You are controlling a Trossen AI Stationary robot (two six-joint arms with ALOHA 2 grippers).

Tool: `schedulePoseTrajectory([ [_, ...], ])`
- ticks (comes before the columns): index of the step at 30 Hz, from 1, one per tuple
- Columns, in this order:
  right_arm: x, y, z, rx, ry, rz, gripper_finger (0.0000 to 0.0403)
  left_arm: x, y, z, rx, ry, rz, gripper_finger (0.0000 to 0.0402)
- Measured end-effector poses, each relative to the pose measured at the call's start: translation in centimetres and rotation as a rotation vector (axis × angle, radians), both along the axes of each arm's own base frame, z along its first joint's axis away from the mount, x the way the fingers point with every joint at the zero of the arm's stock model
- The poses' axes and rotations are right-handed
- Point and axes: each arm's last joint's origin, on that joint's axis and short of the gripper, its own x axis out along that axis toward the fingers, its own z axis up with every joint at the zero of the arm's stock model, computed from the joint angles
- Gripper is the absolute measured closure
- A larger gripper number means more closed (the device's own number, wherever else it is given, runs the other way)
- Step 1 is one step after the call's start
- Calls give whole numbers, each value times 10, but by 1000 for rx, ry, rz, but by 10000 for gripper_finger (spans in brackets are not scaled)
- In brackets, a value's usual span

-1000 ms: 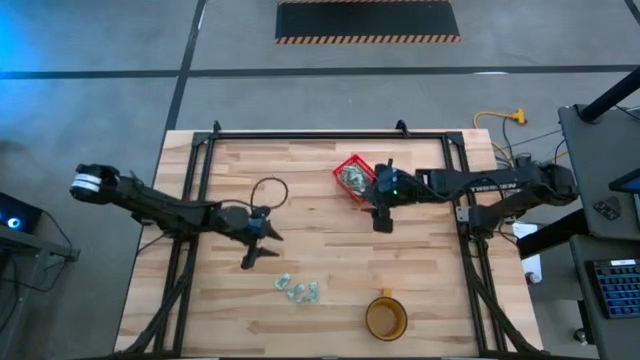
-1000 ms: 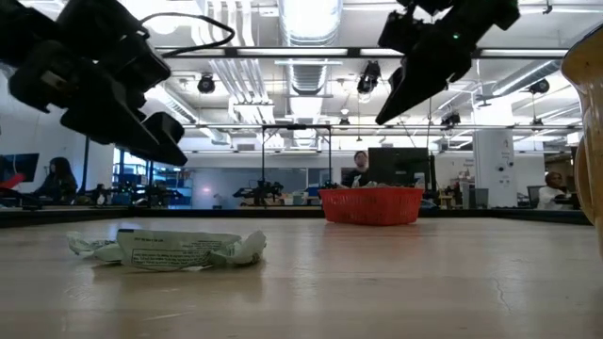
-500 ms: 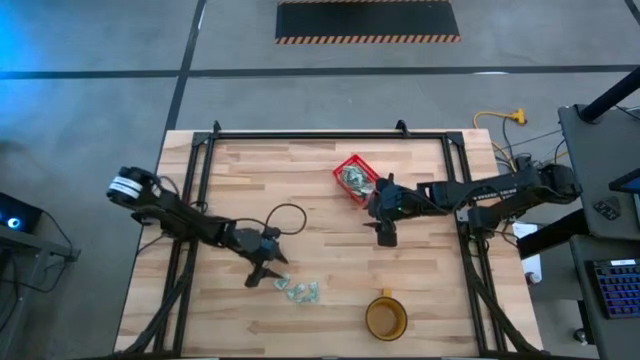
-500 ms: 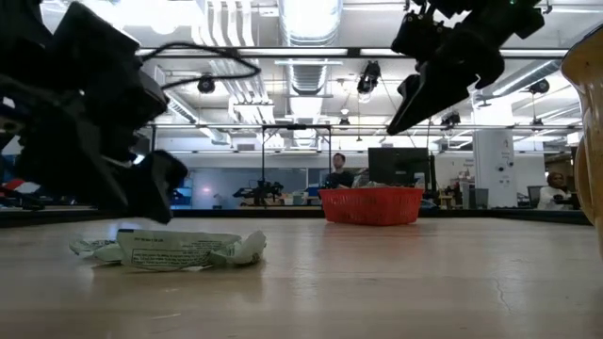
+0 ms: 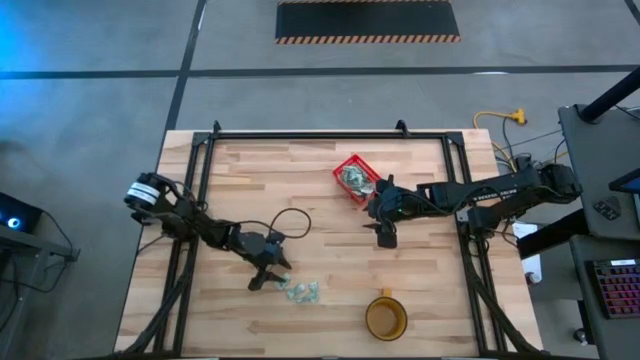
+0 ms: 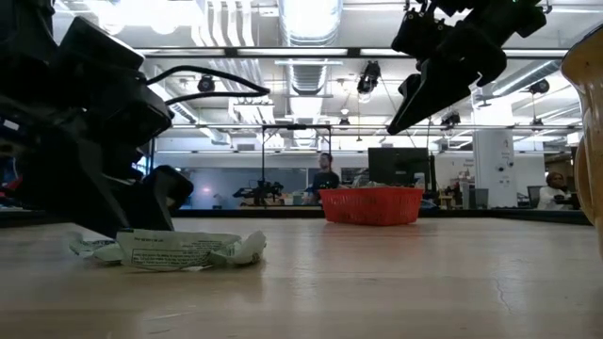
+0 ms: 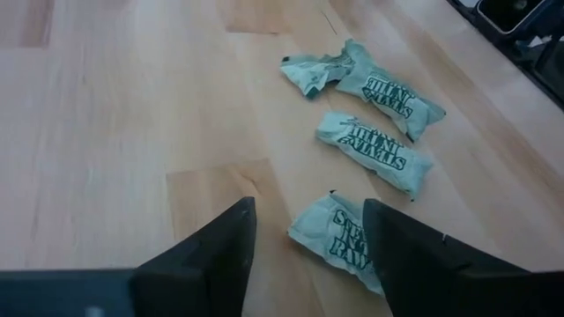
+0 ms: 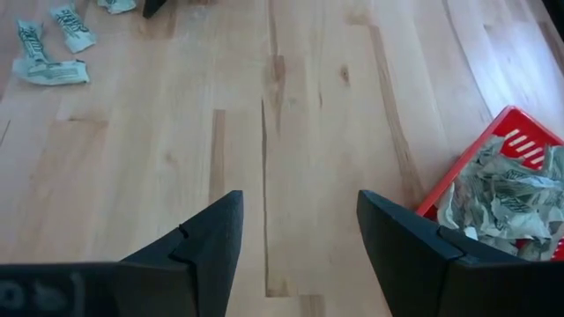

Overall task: Pick and place Stevia / Truvia into bins
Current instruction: Put the stevia packet into the red basket

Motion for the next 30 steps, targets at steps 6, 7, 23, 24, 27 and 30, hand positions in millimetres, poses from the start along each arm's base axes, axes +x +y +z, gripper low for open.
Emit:
schedulePoseTrajectory([
  [6, 0, 0, -1, -2, 4, -5, 188, 0, -1, -1, 20, -3, -10, 271],
  [7, 0, 0, -1, -2, 4, -5, 188, 0, -1, -1, 20, -1, -12, 283],
  [23, -1, 0, -2, 15, 4, -23, 188, 4, 6, 15, 210, -136, 64, 394],
  [24, -1, 0, -2, 16, 4, -24, 188, 7, 8, 20, 237, -168, 88, 394],
  [27, -1, 0, -2, 16, 4, -24, 188, 17, 18, 33, 341, -243, 180, 394],
  [30, -1, 0, -2, 16, 2, -24, 188, 29, 31, 50, 449, -314, 279, 394],
])
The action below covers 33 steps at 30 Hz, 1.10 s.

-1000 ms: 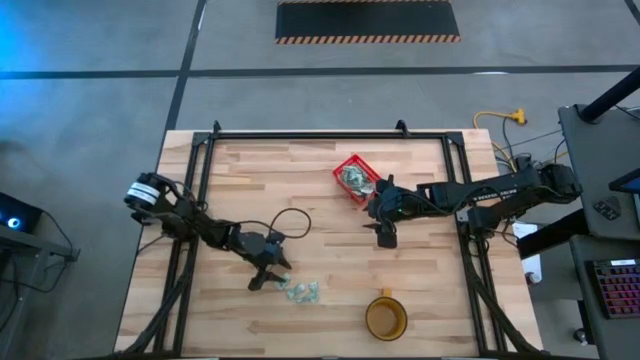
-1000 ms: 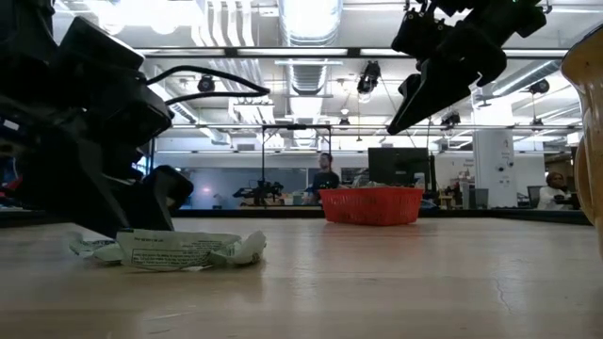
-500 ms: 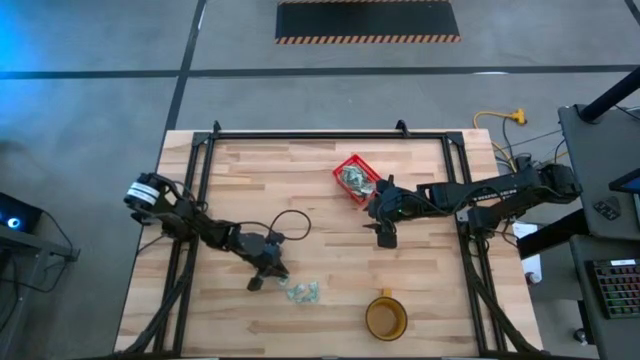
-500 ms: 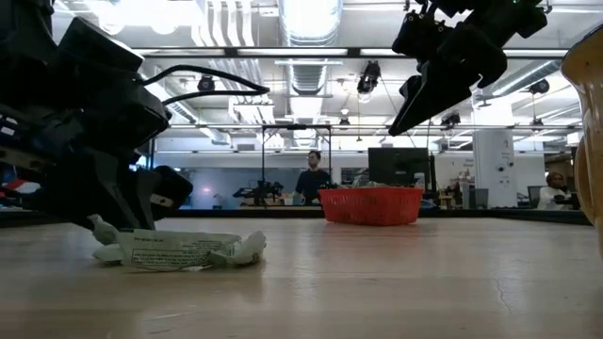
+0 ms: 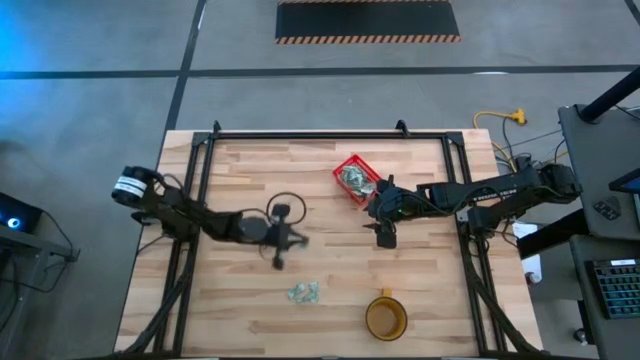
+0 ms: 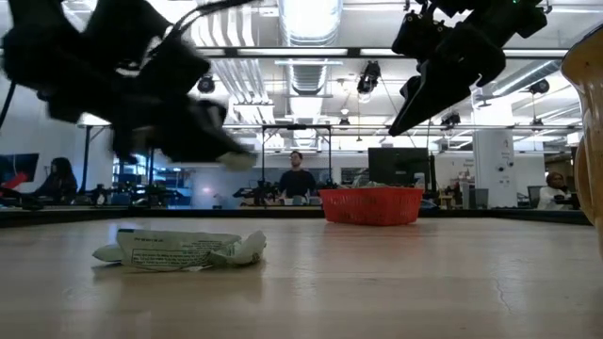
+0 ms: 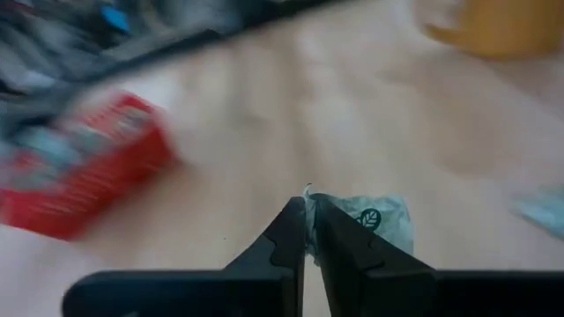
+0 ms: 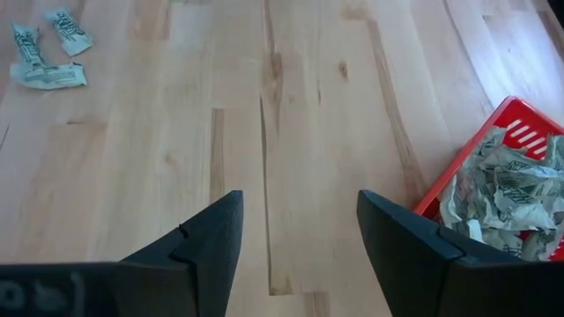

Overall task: Pick and place Stevia / Truvia into bins
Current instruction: Put the stevia packet into the red basket

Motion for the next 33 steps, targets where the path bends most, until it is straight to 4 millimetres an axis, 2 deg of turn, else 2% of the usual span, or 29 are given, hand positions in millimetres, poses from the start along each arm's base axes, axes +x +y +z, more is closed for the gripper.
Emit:
schedulePoseTrajectory([
  [4, 0, 0, 0, 5, -6, -5, 188, 20, 28, 20, 77, -70, 120, 394],
  [10, 0, 0, -1, 5, -5, -5, 188, 50, 85, 50, 89, -151, 305, 394],
  [14, -1, 0, -4, 5, -10, -5, 188, 72, 117, 65, 62, -164, 343, 393],
  [25, -7, 0, -21, 26, -5, -28, 188, 147, 168, 64, 37, 9, 380, 393],
  [29, -9, 0, -24, 40, 6, -41, 188, 165, 183, 62, 32, 59, 400, 393],
  [33, -9, 4, -25, 41, 11, -26, 188, 173, 196, 61, 27, 98, 420, 393],
])
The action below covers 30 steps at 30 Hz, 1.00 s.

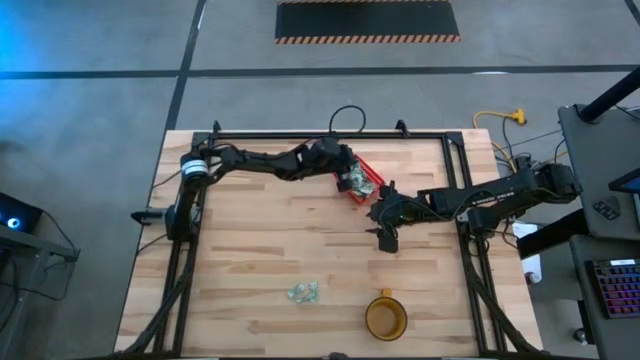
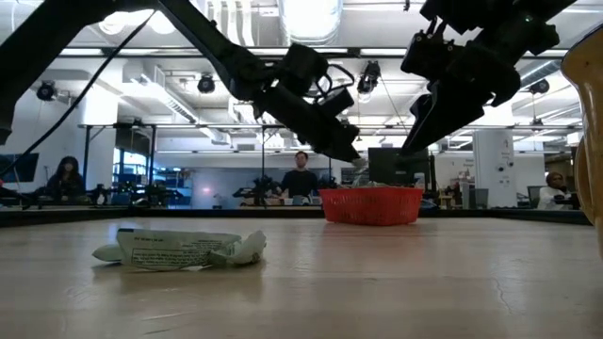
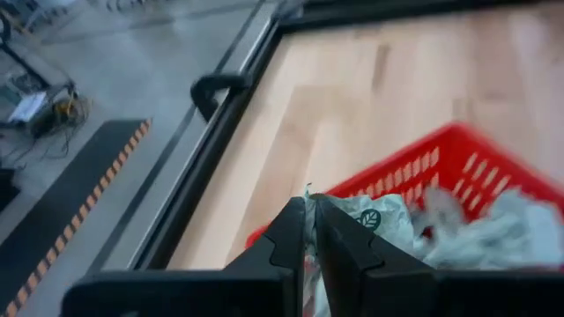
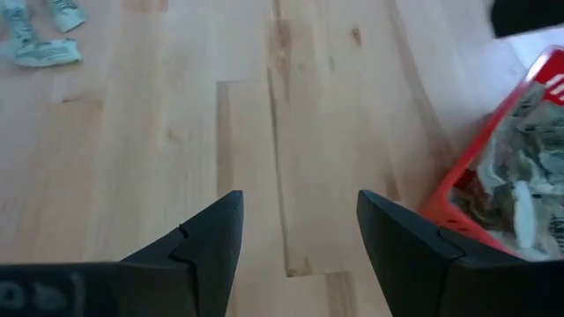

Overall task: Pick and place Stevia / Truvia into bins
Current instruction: Put the stevia packet into the red basket

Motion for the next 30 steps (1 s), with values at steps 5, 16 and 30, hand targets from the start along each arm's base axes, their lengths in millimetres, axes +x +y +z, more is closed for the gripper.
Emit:
schedulePoseTrajectory([
  [5, 0, 5, 0, 0, 1, 24, 188, -2, 8, 1, -5, 22, 10, 393],
  [16, 0, 6, 0, 5, -2, 17, 188, -5, 9, -4, 0, 82, -50, 295],
  [30, 8, 18, 7, 74, -116, 141, 188, -44, -23, 49, -67, 258, -210, 194],
])
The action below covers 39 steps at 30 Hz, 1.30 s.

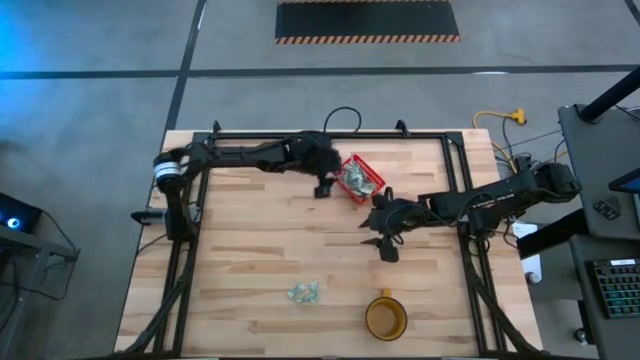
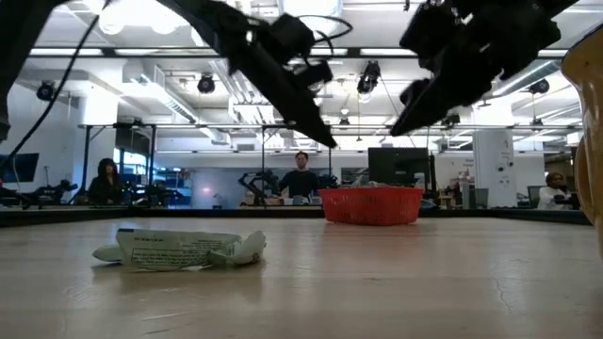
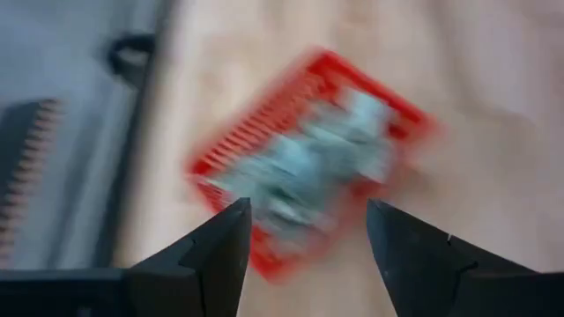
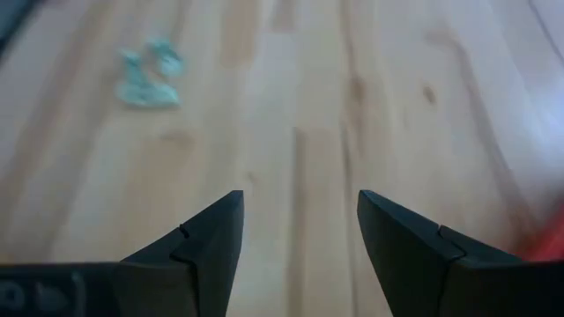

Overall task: Pick and place Stevia / Truvia into bins
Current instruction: Put the stevia packet into the red basket

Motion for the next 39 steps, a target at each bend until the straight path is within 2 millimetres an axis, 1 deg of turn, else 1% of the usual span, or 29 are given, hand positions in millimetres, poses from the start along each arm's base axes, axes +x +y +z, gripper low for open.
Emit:
schedulePoseTrajectory([
  [4, 11, 7, 1, -2, -93, 81, 188, -27, -31, 15, -130, 119, -161, 194],
  [6, 18, 10, -3, -5, -131, 115, 188, -43, -49, 17, -180, 157, -227, 194],
  [12, 38, 16, -21, -9, -200, 203, 188, -90, -99, 8, -215, 189, -335, 194],
  [15, 51, 19, -31, -4, -209, 241, 188, -110, -118, 1, -263, 156, -335, 194],
  [19, 71, 23, -42, 12, -187, 295, 188, -130, -140, -13, -325, 44, -348, 194],
  [23, 90, 28, -49, 42, -180, 378, 188, -143, -160, -34, -394, -8, -371, 194],
  [25, 98, 31, -52, 74, -174, 433, 188, -146, -167, -40, -411, -40, -363, 194],
  [27, 105, 34, -54, 98, -177, 479, 188, -152, -172, -48, -417, -27, -340, 194],
  [29, 112, 37, -56, 114, -177, 507, 188, -153, -177, -50, -409, -51, -324, 194],
  [32, 121, 44, -63, 120, -165, 529, 188, -157, -183, -55, -401, -33, -300, 194],
  [39, 142, 58, -79, 108, -110, 570, 188, -159, -188, -57, -380, -29, -282, 194],
])
